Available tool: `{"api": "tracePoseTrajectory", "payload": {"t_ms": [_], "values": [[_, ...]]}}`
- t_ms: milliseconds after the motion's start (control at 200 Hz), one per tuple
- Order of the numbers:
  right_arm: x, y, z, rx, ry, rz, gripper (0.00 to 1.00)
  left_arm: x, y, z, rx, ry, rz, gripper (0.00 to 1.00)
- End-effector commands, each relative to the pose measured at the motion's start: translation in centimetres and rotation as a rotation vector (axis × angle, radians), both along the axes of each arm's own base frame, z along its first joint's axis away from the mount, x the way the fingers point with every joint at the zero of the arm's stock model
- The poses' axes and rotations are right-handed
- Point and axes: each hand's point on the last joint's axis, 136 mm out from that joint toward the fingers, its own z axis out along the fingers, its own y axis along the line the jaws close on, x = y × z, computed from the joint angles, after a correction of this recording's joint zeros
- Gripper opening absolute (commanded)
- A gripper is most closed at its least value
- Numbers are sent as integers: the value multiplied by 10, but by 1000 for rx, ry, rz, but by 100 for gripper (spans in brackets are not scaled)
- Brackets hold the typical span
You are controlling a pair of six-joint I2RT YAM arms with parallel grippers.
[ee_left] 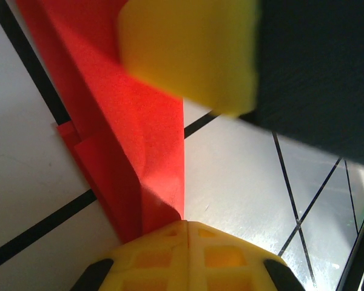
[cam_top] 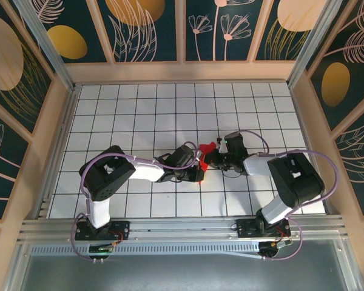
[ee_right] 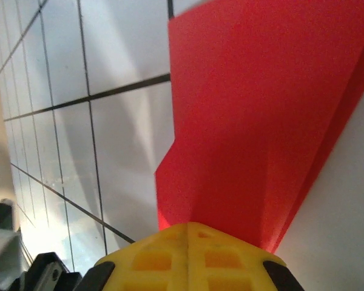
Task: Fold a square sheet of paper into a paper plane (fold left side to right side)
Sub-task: Fold the wing for the fifth time at the center of the table.
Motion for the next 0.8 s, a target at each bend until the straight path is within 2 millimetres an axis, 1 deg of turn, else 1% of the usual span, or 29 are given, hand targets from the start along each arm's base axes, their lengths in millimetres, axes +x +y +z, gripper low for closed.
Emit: {"api": "tracePoseTrajectory", "payload": {"t_ms": [0,115,170,270,350,450,565,671,791], "values": [[5,8,-3,-10,11,0,0,-22,60,-61,276,115,54,0],[-4,-1,-21,-71,78,-17,0,-17,54,-46,246,88,58,0],[-11,-6,-30,-102,113,-11,0,-14,49,-36,225,77,54,0],[-24,-13,-43,-146,168,2,0,-8,36,-10,169,58,44,0],[-31,-16,-48,-151,187,4,0,-6,25,10,113,47,31,0],[-32,-14,-48,-132,188,1,0,-9,16,26,43,62,12,0],[-31,-12,-48,-119,185,3,0,-17,12,32,-24,98,8,0],[-31,-12,-49,-122,186,3,0,-22,10,30,-56,128,3,0],[-33,-14,-52,-133,194,4,0,-22,9,28,-62,134,7,0]]}}
